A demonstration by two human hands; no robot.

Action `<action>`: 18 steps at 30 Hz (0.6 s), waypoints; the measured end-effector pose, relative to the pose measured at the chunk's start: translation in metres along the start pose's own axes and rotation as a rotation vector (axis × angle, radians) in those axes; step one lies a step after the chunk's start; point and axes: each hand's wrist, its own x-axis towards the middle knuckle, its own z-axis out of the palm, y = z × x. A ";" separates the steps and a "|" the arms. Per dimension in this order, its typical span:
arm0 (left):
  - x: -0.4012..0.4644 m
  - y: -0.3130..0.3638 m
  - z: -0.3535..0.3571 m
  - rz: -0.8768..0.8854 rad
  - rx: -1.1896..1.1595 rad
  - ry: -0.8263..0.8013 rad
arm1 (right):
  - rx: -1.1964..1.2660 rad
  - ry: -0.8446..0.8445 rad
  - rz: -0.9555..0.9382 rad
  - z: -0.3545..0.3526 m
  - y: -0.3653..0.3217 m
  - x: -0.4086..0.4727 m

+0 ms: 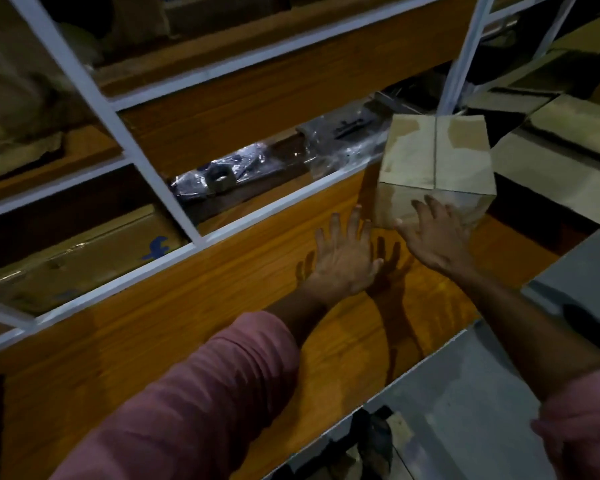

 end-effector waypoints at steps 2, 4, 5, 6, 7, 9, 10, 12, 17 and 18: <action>0.028 0.015 0.005 0.001 -0.010 -0.019 | -0.029 0.013 -0.009 -0.006 0.019 0.020; 0.054 0.028 0.009 -0.011 -0.006 -0.020 | -0.044 0.016 -0.001 -0.006 0.038 0.040; 0.060 0.029 0.009 -0.022 -0.003 -0.023 | -0.057 0.009 0.001 -0.006 0.041 0.047; 0.080 0.039 0.011 -0.036 -0.005 -0.047 | -0.054 -0.022 0.002 -0.008 0.057 0.063; 0.095 0.045 0.013 -0.051 -0.010 -0.079 | -0.065 -0.038 -0.020 -0.007 0.069 0.076; 0.113 0.047 0.014 -0.067 0.012 -0.100 | -0.083 -0.034 -0.020 -0.006 0.077 0.091; 0.125 0.050 0.015 -0.078 0.024 -0.105 | -0.075 -0.037 0.009 -0.009 0.080 0.100; 0.138 0.051 0.016 -0.083 0.055 -0.080 | -0.071 -0.030 0.048 -0.014 0.082 0.107; 0.176 0.053 0.015 -0.073 0.079 -0.062 | -0.019 -0.068 0.067 -0.007 0.103 0.121; 0.185 0.053 0.017 -0.057 0.084 -0.073 | -0.069 -0.082 0.065 -0.007 0.107 0.121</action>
